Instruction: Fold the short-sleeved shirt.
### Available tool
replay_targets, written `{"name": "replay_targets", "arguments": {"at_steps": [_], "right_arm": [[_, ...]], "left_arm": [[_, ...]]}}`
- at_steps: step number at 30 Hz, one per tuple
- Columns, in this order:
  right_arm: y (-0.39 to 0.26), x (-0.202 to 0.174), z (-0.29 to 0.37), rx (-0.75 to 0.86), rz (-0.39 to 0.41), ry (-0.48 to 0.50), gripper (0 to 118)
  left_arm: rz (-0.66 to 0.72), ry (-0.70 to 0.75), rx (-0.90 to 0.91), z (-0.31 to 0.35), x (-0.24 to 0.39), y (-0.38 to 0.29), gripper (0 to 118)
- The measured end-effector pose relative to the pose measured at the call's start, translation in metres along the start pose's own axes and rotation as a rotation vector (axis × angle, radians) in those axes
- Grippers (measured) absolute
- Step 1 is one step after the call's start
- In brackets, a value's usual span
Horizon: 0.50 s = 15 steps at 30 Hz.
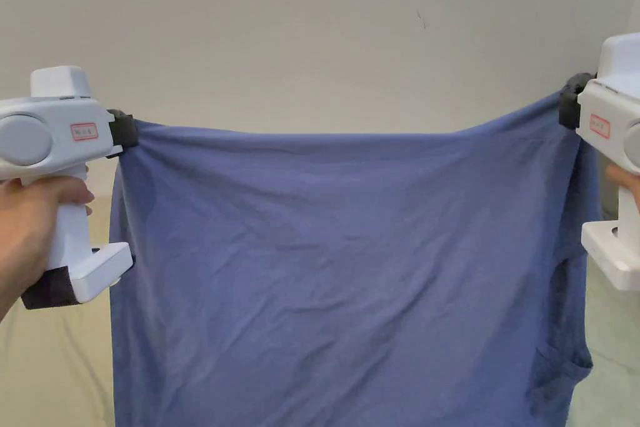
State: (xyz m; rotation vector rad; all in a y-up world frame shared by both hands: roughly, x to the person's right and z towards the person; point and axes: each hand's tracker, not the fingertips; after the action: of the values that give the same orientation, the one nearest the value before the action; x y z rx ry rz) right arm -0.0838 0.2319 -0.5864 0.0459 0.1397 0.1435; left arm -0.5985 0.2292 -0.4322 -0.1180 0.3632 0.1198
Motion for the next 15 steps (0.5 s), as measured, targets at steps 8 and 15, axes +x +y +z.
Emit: {"name": "replay_targets", "arguments": {"at_steps": [8,15], "right_arm": [[0.042,0.001,-0.014,0.056,-0.021,0.004,5],[-0.026,0.004,-0.052,-0.013,-0.099,0.041,5]], "left_arm": [[-0.02,0.016,0.088,-0.02,0.003,0.032,2],[-0.036,0.018,0.012,-0.065,0.004,-0.032,2]]}}
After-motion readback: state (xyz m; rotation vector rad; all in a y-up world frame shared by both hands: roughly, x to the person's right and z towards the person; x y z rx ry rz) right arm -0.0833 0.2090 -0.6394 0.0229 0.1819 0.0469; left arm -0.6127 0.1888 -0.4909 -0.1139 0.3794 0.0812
